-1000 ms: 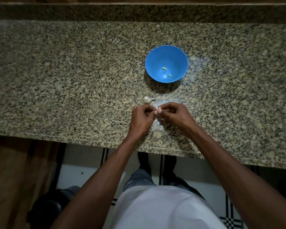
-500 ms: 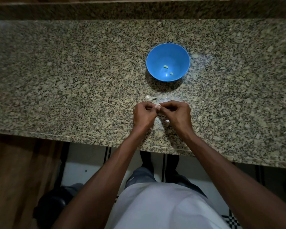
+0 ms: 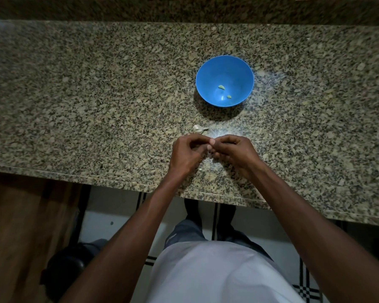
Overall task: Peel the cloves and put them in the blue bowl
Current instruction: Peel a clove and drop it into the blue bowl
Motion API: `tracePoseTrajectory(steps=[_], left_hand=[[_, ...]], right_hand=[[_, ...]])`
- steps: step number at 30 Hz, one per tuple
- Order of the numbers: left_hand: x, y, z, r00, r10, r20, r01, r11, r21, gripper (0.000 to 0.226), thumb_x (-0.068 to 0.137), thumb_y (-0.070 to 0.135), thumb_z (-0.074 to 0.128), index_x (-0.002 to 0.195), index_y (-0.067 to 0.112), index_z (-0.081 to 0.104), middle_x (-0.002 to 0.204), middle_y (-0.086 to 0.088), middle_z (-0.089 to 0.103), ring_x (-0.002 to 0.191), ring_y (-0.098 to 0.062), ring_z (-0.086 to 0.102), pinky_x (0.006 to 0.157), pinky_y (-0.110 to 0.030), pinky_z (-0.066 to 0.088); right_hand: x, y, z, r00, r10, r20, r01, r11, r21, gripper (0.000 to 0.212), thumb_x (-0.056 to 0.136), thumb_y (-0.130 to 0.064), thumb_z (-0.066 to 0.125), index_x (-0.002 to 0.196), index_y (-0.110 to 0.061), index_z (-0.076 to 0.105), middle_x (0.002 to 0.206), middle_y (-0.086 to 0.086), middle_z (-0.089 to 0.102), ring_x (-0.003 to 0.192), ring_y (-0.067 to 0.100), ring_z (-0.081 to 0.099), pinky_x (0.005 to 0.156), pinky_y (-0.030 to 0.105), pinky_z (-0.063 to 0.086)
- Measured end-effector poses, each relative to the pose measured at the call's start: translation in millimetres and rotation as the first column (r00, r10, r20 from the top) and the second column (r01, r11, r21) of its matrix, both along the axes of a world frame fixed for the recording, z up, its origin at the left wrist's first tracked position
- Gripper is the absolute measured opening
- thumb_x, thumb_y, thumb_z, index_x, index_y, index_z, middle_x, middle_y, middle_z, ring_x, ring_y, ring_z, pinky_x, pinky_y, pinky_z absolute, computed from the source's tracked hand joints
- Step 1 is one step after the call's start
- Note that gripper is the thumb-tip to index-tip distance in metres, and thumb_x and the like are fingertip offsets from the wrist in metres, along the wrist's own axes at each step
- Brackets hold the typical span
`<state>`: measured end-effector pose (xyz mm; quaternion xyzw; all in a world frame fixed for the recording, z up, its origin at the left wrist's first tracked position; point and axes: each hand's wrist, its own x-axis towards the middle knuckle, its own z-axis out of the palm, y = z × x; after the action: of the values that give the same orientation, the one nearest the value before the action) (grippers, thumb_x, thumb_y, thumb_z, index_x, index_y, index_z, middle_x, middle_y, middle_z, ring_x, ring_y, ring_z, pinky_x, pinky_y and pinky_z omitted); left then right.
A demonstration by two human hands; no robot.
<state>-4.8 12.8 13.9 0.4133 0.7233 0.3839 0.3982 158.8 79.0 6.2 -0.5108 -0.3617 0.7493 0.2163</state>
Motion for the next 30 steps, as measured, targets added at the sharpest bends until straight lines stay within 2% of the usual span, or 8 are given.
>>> tracePoseTrajectory(steps=[5,10,18,25,30], left_hand=[[-2,2,0,0.997,0.056,0.048,-0.056,0.998,0.01,0.013,0.087,0.019,0.083,0.098,0.012,0.081,0.092,0.004,0.079,0.086,-0.008,0.075,0.079,-0.029,0.063],[-1,-1,-1,0.997,0.04,0.073,-0.041,0.999,0.022,0.015,0.092,0.02,0.078,0.104,0.01,0.079,0.095,0.001,0.079,0.089,-0.011,0.075,0.08,-0.03,0.063],[-2,1,1,0.992,0.043,0.122,-0.042,0.999,-0.011,0.02,0.092,0.02,0.079,0.106,0.006,0.078,0.091,-0.006,0.079,0.085,-0.019,0.078,0.082,-0.044,0.065],[-9,2,2,0.998,-0.064,-0.013,0.065,0.998,0.019,0.028,0.09,0.036,0.08,0.105,0.013,0.078,0.092,0.002,0.079,0.085,-0.012,0.077,0.078,-0.042,0.066],[-13,3,4,0.998,-0.064,0.027,0.064,0.998,0.002,0.029,0.088,0.038,0.082,0.101,0.012,0.079,0.09,-0.001,0.079,0.084,-0.017,0.078,0.077,-0.045,0.065]], right_hand=[[-1,-2,-1,0.998,-0.012,-0.064,0.013,1.0,0.012,0.019,0.09,-0.007,0.077,0.105,0.005,0.076,0.097,0.017,0.079,0.088,0.021,0.076,0.082,0.028,0.063],[-3,-3,0,0.997,-0.05,-0.067,0.053,0.998,0.042,0.023,0.09,-0.005,0.077,0.111,0.005,0.073,0.096,0.019,0.078,0.086,0.024,0.075,0.079,0.031,0.063],[-2,-2,4,0.999,-0.004,-0.044,0.011,0.987,0.157,0.023,0.095,-0.009,0.075,0.112,0.006,0.074,0.097,0.018,0.078,0.087,0.025,0.076,0.079,0.032,0.063],[-1,0,1,1.0,0.026,0.016,-0.029,0.975,0.22,0.021,0.092,-0.016,0.079,0.104,0.001,0.078,0.094,0.026,0.076,0.082,0.03,0.071,0.077,0.038,0.06],[-2,-1,3,0.999,0.044,0.008,-0.045,0.974,0.224,0.022,0.091,-0.016,0.08,0.105,0.001,0.078,0.094,0.02,0.078,0.083,0.026,0.073,0.079,0.037,0.062]])
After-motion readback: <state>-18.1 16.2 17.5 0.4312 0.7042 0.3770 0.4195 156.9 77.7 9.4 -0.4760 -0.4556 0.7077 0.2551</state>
